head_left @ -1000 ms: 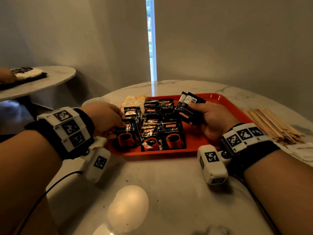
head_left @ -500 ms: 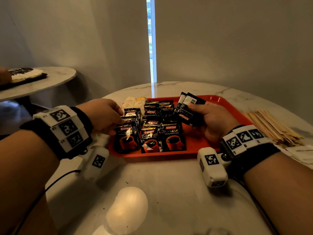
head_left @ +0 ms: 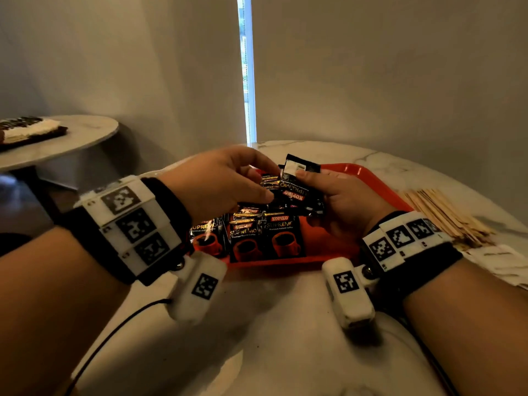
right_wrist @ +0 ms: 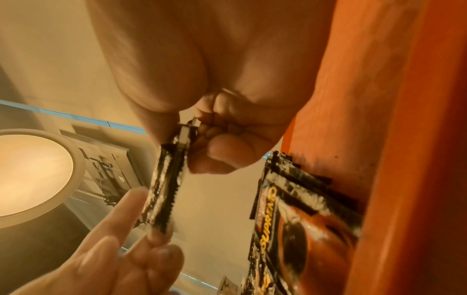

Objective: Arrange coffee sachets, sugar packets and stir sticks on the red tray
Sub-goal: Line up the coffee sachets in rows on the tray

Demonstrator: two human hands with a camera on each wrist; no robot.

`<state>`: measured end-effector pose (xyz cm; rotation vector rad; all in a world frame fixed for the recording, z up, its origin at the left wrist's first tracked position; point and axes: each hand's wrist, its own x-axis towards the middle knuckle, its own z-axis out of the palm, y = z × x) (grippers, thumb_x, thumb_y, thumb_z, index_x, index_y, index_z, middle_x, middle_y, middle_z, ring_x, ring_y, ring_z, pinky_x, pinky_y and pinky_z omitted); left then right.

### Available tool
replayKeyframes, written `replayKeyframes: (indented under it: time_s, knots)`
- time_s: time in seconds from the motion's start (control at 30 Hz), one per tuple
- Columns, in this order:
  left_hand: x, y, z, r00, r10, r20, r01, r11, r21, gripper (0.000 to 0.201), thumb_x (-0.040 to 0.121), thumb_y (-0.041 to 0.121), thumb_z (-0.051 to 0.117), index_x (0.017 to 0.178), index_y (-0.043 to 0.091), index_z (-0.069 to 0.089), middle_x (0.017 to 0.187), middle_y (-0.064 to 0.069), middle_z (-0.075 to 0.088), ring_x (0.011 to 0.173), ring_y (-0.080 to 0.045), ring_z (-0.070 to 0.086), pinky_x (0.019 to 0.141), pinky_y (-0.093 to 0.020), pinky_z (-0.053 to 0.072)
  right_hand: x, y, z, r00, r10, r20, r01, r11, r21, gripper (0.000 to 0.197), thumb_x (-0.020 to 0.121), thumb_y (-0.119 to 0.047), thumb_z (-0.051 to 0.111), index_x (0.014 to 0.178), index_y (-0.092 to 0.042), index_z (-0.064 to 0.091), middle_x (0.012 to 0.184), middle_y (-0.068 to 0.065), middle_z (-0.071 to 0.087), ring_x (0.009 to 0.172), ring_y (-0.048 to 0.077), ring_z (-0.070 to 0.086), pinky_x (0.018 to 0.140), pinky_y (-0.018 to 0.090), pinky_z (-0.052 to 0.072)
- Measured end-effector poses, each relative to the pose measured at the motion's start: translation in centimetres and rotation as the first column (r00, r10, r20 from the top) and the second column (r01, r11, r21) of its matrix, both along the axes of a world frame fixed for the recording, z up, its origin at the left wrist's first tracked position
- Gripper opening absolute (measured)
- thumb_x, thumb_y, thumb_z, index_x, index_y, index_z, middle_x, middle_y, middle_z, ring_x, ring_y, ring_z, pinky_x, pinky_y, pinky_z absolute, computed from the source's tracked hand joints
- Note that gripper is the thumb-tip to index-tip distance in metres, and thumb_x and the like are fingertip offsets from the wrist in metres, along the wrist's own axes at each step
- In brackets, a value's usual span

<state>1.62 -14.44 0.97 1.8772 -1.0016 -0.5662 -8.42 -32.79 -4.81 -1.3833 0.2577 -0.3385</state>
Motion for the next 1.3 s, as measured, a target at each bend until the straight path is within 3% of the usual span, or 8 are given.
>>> replayKeyframes:
  time_s: [0.23, 0.4, 0.67, 0.77, 0.83, 0.9, 1.13, 1.3]
  knots:
    - [-1.2, -1.8, -0.7, 0.998, -0.02, 0.055, 0.018, 0.999, 0.04, 0.047, 0.08, -0.005, 0.074, 0.113, 0.028, 0.07, 0.097, 0.002, 0.077, 0.088, -0.021, 0.074, 0.091, -0.045, 0.056, -0.4, 0.6, 0.5, 0.999, 0.014, -0.031, -0.012, 0.997, 0.07, 0.031, 0.101, -0.036, 0.052, 0.108, -0.007, 0.062, 0.065, 0.003, 0.069, 0.047, 0.013, 0.062, 0.037, 0.022, 0.044]
    - [-0.9, -1.7, -0.8, 0.994, 0.054, 0.091, -0.052, 0.998, -0.026, 0.031, 0.084, 0.007, 0.075, 0.102, 0.032, 0.076, 0.091, 0.002, 0.077, 0.086, -0.02, 0.073, 0.09, -0.042, 0.057, -0.2, 0.3, 0.3, 0.996, -0.058, -0.074, 0.059, 0.998, 0.003, 0.042, 0.094, -0.05, 0.056, 0.105, -0.01, 0.057, 0.059, -0.002, 0.061, 0.042, 0.01, 0.045, 0.038, 0.018, 0.032]
    - [-0.2, -1.0, 0.0, 0.972, 0.22, 0.082, -0.194, 0.949, -0.25, 0.013, 0.095, 0.031, 0.062, 0.097, 0.024, 0.073, 0.08, -0.003, 0.07, 0.065, -0.011, 0.059, 0.061, -0.026, 0.052, 0.1, -0.4, 0.2, 0.995, -0.1, -0.02, 0.102, 0.987, 0.12, 0.031, 0.096, -0.033, 0.062, 0.115, -0.009, 0.055, 0.076, 0.006, 0.066, 0.05, 0.013, 0.059, 0.041, 0.022, 0.042]
    - [0.6, -0.8, -0.1, 0.94, 0.333, 0.069, -0.3, 0.907, -0.294, 0.024, 0.099, 0.04, 0.054, 0.092, 0.023, 0.069, 0.061, 0.002, 0.058, 0.047, -0.006, 0.052, 0.047, -0.021, 0.047, 0.1, -0.3, 0.5, 0.991, -0.121, 0.061, 0.104, 0.968, 0.227, 0.043, 0.092, -0.018, 0.068, 0.126, 0.005, 0.056, 0.108, 0.022, 0.068, 0.091, 0.033, 0.072, 0.076, 0.042, 0.062]
    - [0.9, -0.9, -0.3, 0.937, 0.344, 0.066, -0.314, 0.909, -0.274, 0.025, 0.098, 0.041, 0.055, 0.09, 0.021, 0.069, 0.058, 0.002, 0.056, 0.046, -0.009, 0.051, 0.049, -0.026, 0.046, 0.0, -0.1, 0.6, 0.989, -0.078, 0.129, 0.037, 0.956, 0.29, 0.064, 0.084, -0.014, 0.074, 0.137, 0.01, 0.048, 0.133, 0.037, 0.054, 0.121, 0.052, 0.056, 0.103, 0.062, 0.047]
    - [1.1, -1.0, -0.6, 0.943, 0.329, 0.06, -0.305, 0.92, -0.244, 0.024, 0.097, 0.04, 0.058, 0.089, 0.021, 0.07, 0.058, 0.001, 0.058, 0.051, -0.015, 0.052, 0.054, -0.029, 0.046, 0.0, -0.1, 0.5, 0.985, -0.005, 0.172, -0.046, 0.955, 0.293, 0.07, 0.081, -0.014, 0.074, 0.14, 0.011, 0.045, 0.139, 0.04, 0.046, 0.127, 0.056, 0.048, 0.109, 0.065, 0.038]
    - [0.6, -1.8, -0.7, 0.967, 0.248, -0.059, -0.254, 0.959, -0.123, 0.013, 0.095, 0.025, 0.064, 0.097, 0.014, 0.07, 0.082, -0.004, 0.071, 0.056, -0.009, 0.061, 0.048, -0.023, 0.05, 0.0, 0.7, 0.3, 0.989, 0.06, 0.133, -0.078, 0.989, 0.128, 0.044, 0.079, -0.008, 0.068, 0.119, 0.01, 0.062, 0.112, 0.028, 0.068, 0.101, 0.04, 0.067, 0.089, 0.049, 0.057]
    - [0.8, -1.7, -0.1, 0.976, 0.194, 0.103, -0.197, 0.98, 0.011, 0.008, 0.093, 0.023, 0.067, 0.096, 0.023, 0.074, 0.076, 0.0, 0.071, 0.058, -0.007, 0.059, 0.05, -0.023, 0.047, -0.1, 0.9, 0.4, 0.99, 0.066, 0.123, -0.078, 0.993, 0.089, 0.041, 0.077, -0.01, 0.068, 0.115, 0.007, 0.065, 0.109, 0.026, 0.069, 0.098, 0.036, 0.069, 0.086, 0.044, 0.058]
